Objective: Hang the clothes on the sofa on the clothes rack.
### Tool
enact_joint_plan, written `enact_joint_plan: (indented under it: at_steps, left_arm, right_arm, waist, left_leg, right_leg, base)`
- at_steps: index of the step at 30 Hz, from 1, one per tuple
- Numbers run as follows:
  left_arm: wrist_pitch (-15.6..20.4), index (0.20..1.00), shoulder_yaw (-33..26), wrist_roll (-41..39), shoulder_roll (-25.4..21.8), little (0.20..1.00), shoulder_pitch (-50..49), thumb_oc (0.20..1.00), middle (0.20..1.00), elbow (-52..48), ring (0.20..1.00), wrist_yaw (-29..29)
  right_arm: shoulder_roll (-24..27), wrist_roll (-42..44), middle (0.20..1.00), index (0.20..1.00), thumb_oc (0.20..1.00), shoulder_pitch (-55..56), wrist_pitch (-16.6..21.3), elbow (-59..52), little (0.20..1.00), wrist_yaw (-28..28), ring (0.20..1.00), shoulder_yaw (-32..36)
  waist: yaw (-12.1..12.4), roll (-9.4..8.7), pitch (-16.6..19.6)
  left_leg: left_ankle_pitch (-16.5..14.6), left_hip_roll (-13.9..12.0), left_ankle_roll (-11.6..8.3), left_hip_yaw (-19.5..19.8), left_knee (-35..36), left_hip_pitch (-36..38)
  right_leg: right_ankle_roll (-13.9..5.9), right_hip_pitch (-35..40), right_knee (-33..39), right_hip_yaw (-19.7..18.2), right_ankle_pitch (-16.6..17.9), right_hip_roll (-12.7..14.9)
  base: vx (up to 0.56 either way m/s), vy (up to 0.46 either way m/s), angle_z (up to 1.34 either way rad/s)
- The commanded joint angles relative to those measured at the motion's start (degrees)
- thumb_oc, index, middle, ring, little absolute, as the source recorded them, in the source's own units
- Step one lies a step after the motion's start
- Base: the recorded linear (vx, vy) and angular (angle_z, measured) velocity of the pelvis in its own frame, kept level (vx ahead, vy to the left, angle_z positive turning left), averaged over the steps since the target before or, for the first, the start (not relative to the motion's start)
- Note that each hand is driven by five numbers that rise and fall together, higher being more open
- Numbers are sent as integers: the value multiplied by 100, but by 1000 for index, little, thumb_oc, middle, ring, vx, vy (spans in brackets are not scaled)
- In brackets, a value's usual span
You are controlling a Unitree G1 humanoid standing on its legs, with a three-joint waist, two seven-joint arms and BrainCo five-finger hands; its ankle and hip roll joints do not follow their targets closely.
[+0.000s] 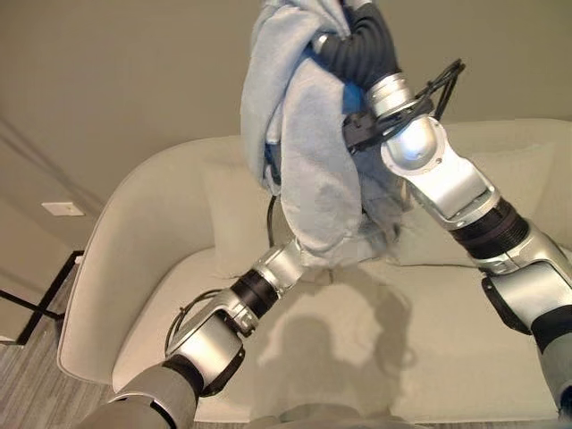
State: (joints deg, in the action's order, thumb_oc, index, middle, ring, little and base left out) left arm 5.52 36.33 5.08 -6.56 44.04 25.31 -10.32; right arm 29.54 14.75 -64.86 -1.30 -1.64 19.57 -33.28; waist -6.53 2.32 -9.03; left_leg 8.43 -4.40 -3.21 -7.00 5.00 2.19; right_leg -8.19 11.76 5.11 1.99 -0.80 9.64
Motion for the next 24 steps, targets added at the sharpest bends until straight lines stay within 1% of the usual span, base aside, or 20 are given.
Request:
enact_joint_plan:
  at_steps: [1, 6, 7, 9, 11, 13, 14, 15, 16, 17, 18, 20, 21, 22, 23, 24]
  left_arm:
    - [153, 200, -243, -343, 222, 200, 120, 200, 200, 379, 200, -12]
    - [27, 200, -649, -507, 293, 200, -241, 200, 200, 503, 200, -90]
    - [-17, 200, -887, -548, 314, 200, -523, 200, 200, 431, 200, -106]
    - [-52, 200, -1109, -555, 327, 200, -830, 200, 200, 291, 200, -118]
    - [-104, 200, -1477, -439, 253, 200, -1370, 200, 200, -13, 200, -177]
    - [-182, 200, -2079, -192, 62, 200, -2407, 200, 200, -740, 200, -265]
    - [-188, 200, -2068, -191, 56, 200, -2425, 200, 200, -752, 200, -264]
    - [-196, 200, -2429, -111, -15, 200, -2971, 200, 200, -1136, 200, -258]
    - [-174, 200, -2527, -69, -76, 200, -3209, 200, 200, -1301, 200, -244]
    - [-146, 200, -2874, -10, -230, 200, -3718, 200, 200, -1568, 200, -150]
    - [-143, 200, -2917, -29, -244, 200, -3855, 200, 200, -1649, 200, -79]
    - [-120, 200, -2904, -34, -305, 200, -4071, 200, 200, -1729, 200, 79]
    - [-114, 200, -2908, -29, -297, 200, -4120, 200, 200, -1744, 200, 153]
    - [-102, 200, -2873, -20, -296, 200, -4153, 200, 200, -1739, 200, 221]
    - [-80, 200, -2703, -12, -279, 200, -4193, 200, 200, -1610, 200, 343]
    - [-82, 200, -2494, -50, -222, 200, -4163, 200, 200, -1586, 200, 480]
  right_arm:
    - [295, -17, 200, 200, 200, -626, 372, -99, 200, 46, 200, 247]
    - [500, -81, 200, 200, 200, -236, 373, -320, 200, 61, 200, 545]
    - [613, -129, 200, 200, 200, 3, 364, -429, 200, 64, 200, 719]
    - [719, -175, 200, 200, 200, 250, 366, -536, 200, 46, 200, 887]
    - [849, -209, 200, 200, 200, 719, 373, -762, 200, 0, 200, 1211]
    - [845, -350, 200, 200, 200, 1829, 371, -1462, 200, -216, 200, 1882]
    - [841, -353, 200, 200, 200, 1856, 363, -1479, 200, -218, 200, 1896]
    - [748, -532, 200, 200, 200, 2596, 360, -1833, 200, -296, 200, 2495]
    - [613, -621, 200, 200, 200, 2939, 359, -2023, 200, -344, 200, 2770]
    - [47, -761, 200, 200, 200, 3877, 308, -2283, 200, -550, 200, 3304]
    - [-109, -854, 200, 200, 200, 4071, 265, -2365, 200, -621, 200, 3457]
    - [-447, -869, 200, 200, 200, 4551, 246, -2662, 200, -830, 200, 3777]
    - [-524, -876, 200, 200, 200, 4678, 252, -2702, 200, -883, 200, 3871]
    - [-613, -916, 200, 200, 200, 4795, 251, -2749, 200, -931, 200, 3964]
    - [-759, -967, 200, 200, 200, 4965, 269, -2739, 200, -977, 200, 4070]
    - [-829, -1048, 200, 200, 200, 5076, 303, -2710, 200, -984, 200, 4169]
  waist:
    - [119, 32, 27]
    - [82, 82, 52]
    - [95, 94, 81]
    - [125, 99, 104]
    - [197, 94, 117]
    - [374, 92, 68]
    - [382, 85, 85]
    - [507, 74, -15]
    - [579, 40, -83]
    - [677, -52, -315]
    - [664, -18, -313]
    - [569, 30, -233]
    - [502, 32, -181]
    - [419, 37, -104]
    - [297, 46, 25]
    - [277, -3, 41]
  left_leg:
    - [-250, -27, -147, 120, 0, -45]
    - [-253, -31, -138, 128, 0, -24]
    - [-248, -32, -129, 132, 0, -30]
    - [-239, -37, -116, 131, 0, -39]
    - [-223, -51, -97, 149, 0, -53]
    - [-226, -41, -66, 191, 0, -158]
    - [-226, -40, -66, 191, 0, -164]
    - [-286, -1, -72, 112, 0, -355]
    - [-344, 49, -83, 22, 0, -446]
    - [-407, -43, -194, -295, -16, -307]
    - [-390, -162, -188, -324, -22, -94]
    - [-476, -574, -165, -331, -54, 384]
    - [-493, -801, -144, -376, -34, 575]
    - [-497, -1070, -128, -400, -29, 740]
    - [-345, -1550, -113, -270, -19, 907]
    - [-170, -1988, -89, -154, -14, 841]
  right_leg:
    - [583, 256, -302, -151, 403, -120]
    - [590, 232, -373, -174, 390, -118]
    - [593, 229, -430, -185, 380, -126]
    - [593, 209, -516, -205, 359, -154]
    - [595, 170, -640, -227, 318, -238]
    - [616, 127, -651, -200, 260, -378]
    - [615, 122, -650, -200, 260, -377]
    - [632, 99, -503, -89, 278, -402]
    - [629, 109, -422, -2, 307, -358]
    - [629, 128, -205, 229, 412, -166]
    - [621, 103, -175, 309, 446, -121]
    - [564, -95, -169, 536, 523, 46]
    - [529, -229, -178, 618, 550, 133]
    - [493, -366, -207, 699, 563, 232]
    - [436, -522, -245, 786, 580, 399]
    - [336, -570, -254, 775, 583, 637]
  base:
    - [0, 0, 0]
    - [-4, -9, 0]
    - [-20, -49, 1]
    - [-37, -60, 1]
    - [-60, -92, -1]
    - [-94, -104, 2]
    - [-159, -101, 8]
    - [-158, -73, 11]
    - [-315, -76, 48]
    - [-249, 11, 50]
    - [-258, 74, 49]
    - [-173, 142, 27]
    - [-173, 204, 33]
    - [-159, 362, 57]
    - [-121, 576, 65]
    - [-125, 799, 103]
